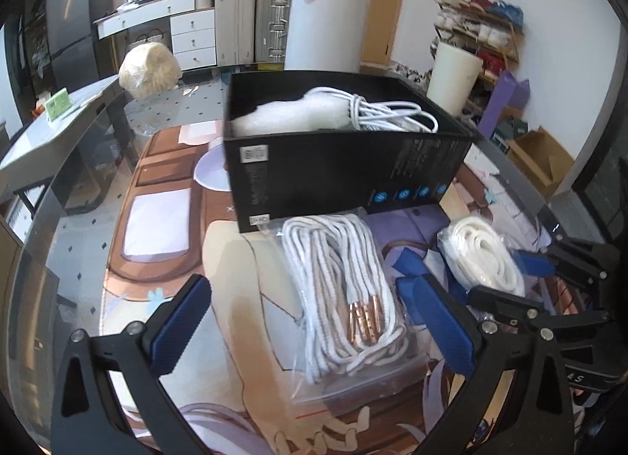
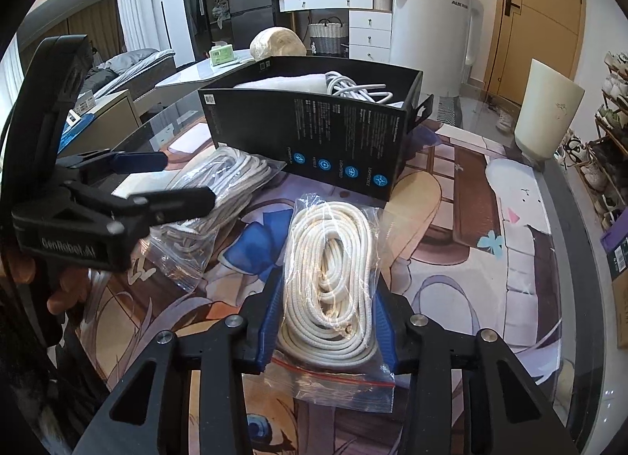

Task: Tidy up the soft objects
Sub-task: 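Grasp the bagged white rope with right tool while left tool grasps the bagged laces, then carry both bags over the black box and lower them inside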

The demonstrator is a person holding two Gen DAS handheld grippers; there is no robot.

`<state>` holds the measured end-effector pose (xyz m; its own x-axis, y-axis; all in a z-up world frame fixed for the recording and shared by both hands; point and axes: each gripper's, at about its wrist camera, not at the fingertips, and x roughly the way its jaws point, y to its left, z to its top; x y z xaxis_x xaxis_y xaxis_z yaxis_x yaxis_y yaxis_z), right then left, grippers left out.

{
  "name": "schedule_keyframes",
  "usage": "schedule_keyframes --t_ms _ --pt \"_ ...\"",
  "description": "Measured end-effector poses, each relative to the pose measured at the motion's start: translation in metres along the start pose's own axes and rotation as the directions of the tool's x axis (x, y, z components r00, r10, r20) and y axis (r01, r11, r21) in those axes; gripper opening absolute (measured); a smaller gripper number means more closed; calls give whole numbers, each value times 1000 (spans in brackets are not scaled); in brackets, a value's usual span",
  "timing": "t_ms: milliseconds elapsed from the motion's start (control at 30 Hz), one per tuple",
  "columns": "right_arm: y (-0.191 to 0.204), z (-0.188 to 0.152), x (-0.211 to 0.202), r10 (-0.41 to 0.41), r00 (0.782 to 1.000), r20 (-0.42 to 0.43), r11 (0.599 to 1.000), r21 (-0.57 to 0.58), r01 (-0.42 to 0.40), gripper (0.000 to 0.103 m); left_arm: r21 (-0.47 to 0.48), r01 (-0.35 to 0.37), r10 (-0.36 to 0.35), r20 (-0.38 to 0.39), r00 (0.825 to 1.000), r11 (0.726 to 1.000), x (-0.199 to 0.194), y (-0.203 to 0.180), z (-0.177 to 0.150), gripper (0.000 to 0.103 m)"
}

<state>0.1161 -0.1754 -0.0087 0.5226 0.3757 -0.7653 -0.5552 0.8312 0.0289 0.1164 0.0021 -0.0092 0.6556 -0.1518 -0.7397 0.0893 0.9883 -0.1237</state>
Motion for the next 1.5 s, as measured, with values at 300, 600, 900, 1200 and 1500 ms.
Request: schedule_keyframes --t_ms 300,600,900,1200,1500 --pt "1 3 -4 -1 1000 27 1000 -6 1 42 54 -50 53 -56 997 997 14 -12 3 100" --pt "3 4 -7 -5 999 38 1000 -14 6 42 53 11 -7 -76 997 999 17 -13 1 70" --pt "0 5 -17 -27 998 65 1000 -9 28 42 73 23 -21 -34 999 997 5 -15 -5 45" --pt "-2 10 -26 -35 994 107 999 -4 35 42 40 42 -42 -6 999 998 -8 -7 -13 40" --pt "-2 13 -37 -40 988 149 999 -4 41 42 23 71 -72 41 997 997 -22 -3 -13 40"
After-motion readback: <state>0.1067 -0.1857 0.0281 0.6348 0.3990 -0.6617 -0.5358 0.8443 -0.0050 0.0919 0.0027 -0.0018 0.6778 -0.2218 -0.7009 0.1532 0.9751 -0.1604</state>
